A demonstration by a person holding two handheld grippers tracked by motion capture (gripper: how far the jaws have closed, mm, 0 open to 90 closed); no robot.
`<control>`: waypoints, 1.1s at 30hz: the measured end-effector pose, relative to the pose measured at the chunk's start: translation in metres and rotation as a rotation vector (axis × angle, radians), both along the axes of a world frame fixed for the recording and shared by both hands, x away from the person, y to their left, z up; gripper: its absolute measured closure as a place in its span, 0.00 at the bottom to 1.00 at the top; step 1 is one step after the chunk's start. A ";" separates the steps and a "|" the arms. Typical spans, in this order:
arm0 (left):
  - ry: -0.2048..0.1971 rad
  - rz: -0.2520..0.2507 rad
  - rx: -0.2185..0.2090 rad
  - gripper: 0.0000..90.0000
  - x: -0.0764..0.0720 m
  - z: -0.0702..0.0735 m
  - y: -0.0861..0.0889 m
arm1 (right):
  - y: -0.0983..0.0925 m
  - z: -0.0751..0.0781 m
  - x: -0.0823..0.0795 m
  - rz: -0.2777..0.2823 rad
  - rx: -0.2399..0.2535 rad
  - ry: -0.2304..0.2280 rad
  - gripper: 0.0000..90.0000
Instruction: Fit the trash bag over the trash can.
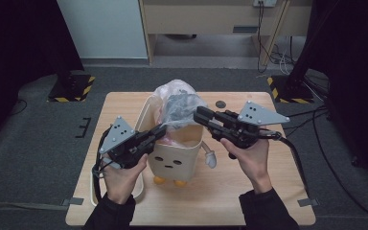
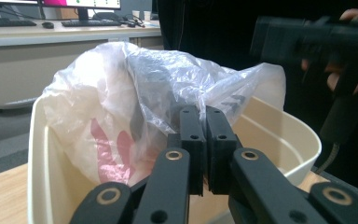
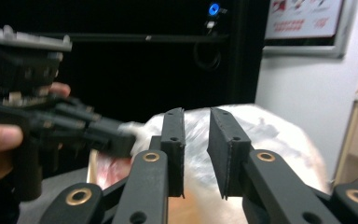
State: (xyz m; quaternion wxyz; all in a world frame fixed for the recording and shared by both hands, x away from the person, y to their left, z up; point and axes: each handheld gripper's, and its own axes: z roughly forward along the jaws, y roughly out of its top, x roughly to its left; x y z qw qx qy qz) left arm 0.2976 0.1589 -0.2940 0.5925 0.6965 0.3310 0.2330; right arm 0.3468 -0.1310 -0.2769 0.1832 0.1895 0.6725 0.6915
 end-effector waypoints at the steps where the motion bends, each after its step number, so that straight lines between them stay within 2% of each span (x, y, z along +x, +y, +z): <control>1: 0.000 -0.001 -0.001 0.97 0.000 -0.001 0.001 | -0.002 0.002 -0.001 -0.016 0.011 -0.002 0.79; 5: -0.010 -0.004 -0.016 0.97 -0.001 -0.005 0.005 | -0.011 0.009 -0.003 -0.078 0.051 -0.041 0.74; 9: -0.009 -0.004 -0.031 0.98 0.000 -0.010 0.007 | -0.017 0.011 -0.004 -0.125 0.042 -0.051 0.68; 11: -0.010 -0.006 -0.038 0.98 -0.001 -0.012 0.008 | -0.020 0.007 -0.002 -0.139 0.077 -0.014 0.65; 14: -0.012 -0.007 -0.033 0.98 -0.001 -0.012 0.008 | -0.026 -0.002 0.001 -0.170 0.077 -0.002 0.63; 16: -0.011 -0.011 -0.033 0.97 -0.001 -0.012 0.009 | -0.027 -0.008 0.003 -0.186 0.079 0.003 0.58; 20: -0.008 -0.015 -0.036 0.97 0.000 -0.012 0.009 | -0.025 -0.019 0.006 -0.180 0.100 0.029 0.53; 27: -0.007 -0.026 -0.045 0.92 -0.001 -0.012 0.012 | -0.008 -0.032 0.014 -0.170 0.057 0.058 0.53; 30: -0.017 -0.028 -0.060 0.86 -0.003 -0.011 0.016 | -0.003 -0.037 0.016 -0.171 0.030 0.059 0.55; 33: -0.036 -0.022 -0.084 0.75 -0.006 -0.008 0.018 | 0.001 -0.040 0.017 -0.169 0.019 0.074 0.59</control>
